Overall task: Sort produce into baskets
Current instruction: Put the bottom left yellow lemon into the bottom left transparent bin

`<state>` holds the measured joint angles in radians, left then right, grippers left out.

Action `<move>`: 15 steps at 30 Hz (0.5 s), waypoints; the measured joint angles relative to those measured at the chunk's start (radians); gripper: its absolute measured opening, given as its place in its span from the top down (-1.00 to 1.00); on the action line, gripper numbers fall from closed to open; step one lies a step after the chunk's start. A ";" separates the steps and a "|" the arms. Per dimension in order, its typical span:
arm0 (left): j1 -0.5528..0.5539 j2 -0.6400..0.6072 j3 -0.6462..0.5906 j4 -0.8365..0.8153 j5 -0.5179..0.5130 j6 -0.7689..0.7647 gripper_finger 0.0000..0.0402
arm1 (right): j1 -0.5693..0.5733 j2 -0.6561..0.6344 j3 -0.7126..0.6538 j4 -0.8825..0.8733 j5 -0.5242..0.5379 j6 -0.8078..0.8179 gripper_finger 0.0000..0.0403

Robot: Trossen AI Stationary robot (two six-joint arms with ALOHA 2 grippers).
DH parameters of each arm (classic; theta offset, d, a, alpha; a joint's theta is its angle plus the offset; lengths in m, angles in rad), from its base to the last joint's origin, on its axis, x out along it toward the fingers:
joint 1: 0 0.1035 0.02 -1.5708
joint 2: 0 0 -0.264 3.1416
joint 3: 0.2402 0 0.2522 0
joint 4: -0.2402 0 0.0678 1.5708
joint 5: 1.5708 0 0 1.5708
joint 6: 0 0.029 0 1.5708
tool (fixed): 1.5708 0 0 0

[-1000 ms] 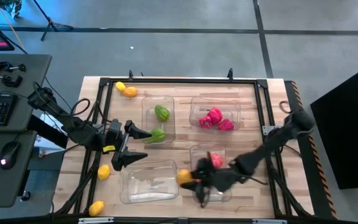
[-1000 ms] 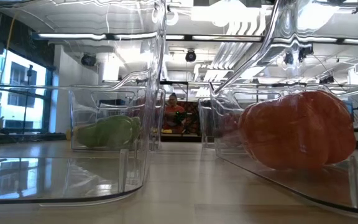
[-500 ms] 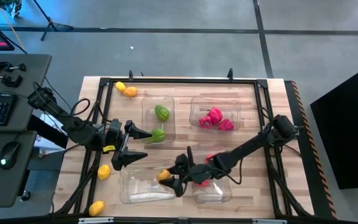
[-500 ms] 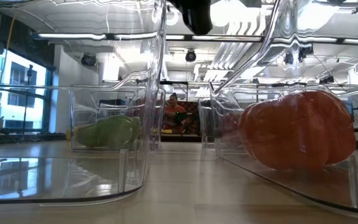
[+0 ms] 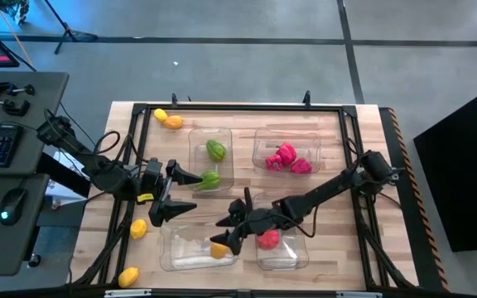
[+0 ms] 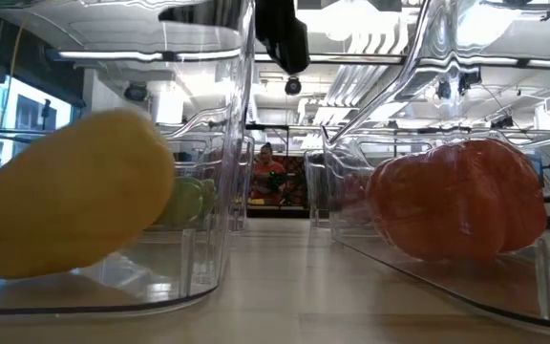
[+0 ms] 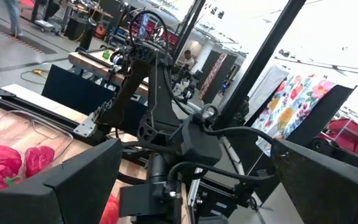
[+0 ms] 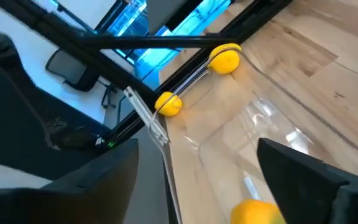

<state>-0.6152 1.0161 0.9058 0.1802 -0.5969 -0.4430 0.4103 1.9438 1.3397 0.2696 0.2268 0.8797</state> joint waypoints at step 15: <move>-0.023 0.020 0.001 -0.547 0.257 -0.621 -0.99 | -0.070 -0.399 0.003 -0.606 0.033 -0.300 -0.87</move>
<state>-0.6385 1.0362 0.9070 -0.3667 -0.3394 -1.0643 0.3400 1.5449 1.3430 -0.3366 0.2593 0.5801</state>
